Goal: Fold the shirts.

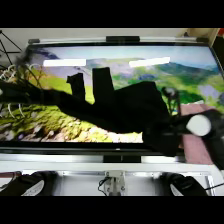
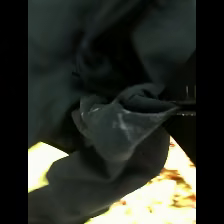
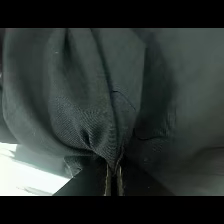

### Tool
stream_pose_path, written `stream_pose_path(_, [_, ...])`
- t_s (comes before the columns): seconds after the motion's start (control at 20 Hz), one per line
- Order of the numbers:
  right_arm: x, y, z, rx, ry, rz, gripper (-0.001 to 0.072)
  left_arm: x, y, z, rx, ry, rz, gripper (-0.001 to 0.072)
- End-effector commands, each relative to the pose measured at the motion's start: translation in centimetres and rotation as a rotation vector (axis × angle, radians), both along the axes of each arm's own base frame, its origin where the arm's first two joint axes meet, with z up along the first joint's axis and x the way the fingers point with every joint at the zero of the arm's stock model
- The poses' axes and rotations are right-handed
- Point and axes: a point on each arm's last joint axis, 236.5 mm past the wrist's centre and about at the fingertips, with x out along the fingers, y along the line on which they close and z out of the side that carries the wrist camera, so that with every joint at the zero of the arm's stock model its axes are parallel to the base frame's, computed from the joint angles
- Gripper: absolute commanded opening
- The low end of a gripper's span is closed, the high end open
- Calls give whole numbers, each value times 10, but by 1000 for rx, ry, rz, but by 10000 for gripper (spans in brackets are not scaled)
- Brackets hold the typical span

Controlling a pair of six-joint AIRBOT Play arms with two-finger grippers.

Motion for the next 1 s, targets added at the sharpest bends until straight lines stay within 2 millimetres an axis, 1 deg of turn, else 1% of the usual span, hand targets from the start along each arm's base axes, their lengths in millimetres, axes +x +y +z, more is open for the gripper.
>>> stream_pose_path(0.0, [-19, -13, -69, -42, 55, -52, 483, -54, 11, -113, 103, 232, -35, 50])
stream_pose_path(0.05, [-5, -10, -57, -40, -16, -10, 635, -59, 18, -122, 135, 249, -38, 50])
stream_pose_path(0.1, [16, -7, -35, -40, -116, 26, 634, -61, 23, -126, 160, 254, -41, 50])
stream_pose_path(0.15, [41, -4, -5, -37, -232, 39, 632, -61, 25, -126, 167, 250, -41, 49])
stream_pose_path(0.25, [92, 4, 66, -18, -472, 40, 620, -59, 25, -124, 167, 242, -40, 50])
stream_pose_path(0.3, [114, 11, 94, 0, -545, 38, 598, -58, 24, -124, 166, 239, -39, 50])
stream_pose_path(0.35, [134, 22, 111, 23, -579, 40, 598, -58, 24, -124, 166, 238, -39, 50])
stream_pose_path(0.4, [150, 38, 113, 42, -571, 67, 599, -58, 24, -124, 166, 238, -39, 50])
stream_pose_path(0.45, [161, 61, 100, 62, -527, 123, 609, -58, 24, -124, 166, 238, -39, 50])
stream_pose_path(0.5, [165, 89, 75, 102, -445, 175, 628, -58, 24, -124, 166, 238, -39, 50])
stream_pose_path(0.55, [160, 114, 45, 144, -336, 224, 628, -58, 24, -124, 166, 238, -39, 50])
stream_pose_path(0.6, [148, 136, 12, 173, -215, 278, 665, -58, 24, -124, 166, 237, -39, 50])
stream_pose_path(0.65, [129, 153, -22, 183, -86, 338, 665, -58, 24, -123, 165, 233, -39, 50])
stream_pose_path(0.7, [109, 161, -53, 168, 24, 396, 665, -59, 24, -122, 164, 229, -39, 50])
stream_pose_path(0.75, [93, 164, -77, 140, 105, 444, 665, -58, 24, -121, 164, 227, -38, 50])
stream_pose_path(0.8, [80, 167, -94, 123, 165, 479, 665, -58, 24, -120, 163, 224, -38, 50])
stream_pose_path(0.85, [72, 170, -108, 111, 203, 503, 665, -58, 24, -120, 163, 222, -38, 50])
stream_pose_path(0.95, [70, 175, -122, 103, 217, 511, 665, -58, 24, -119, 162, 220, -38, 50])
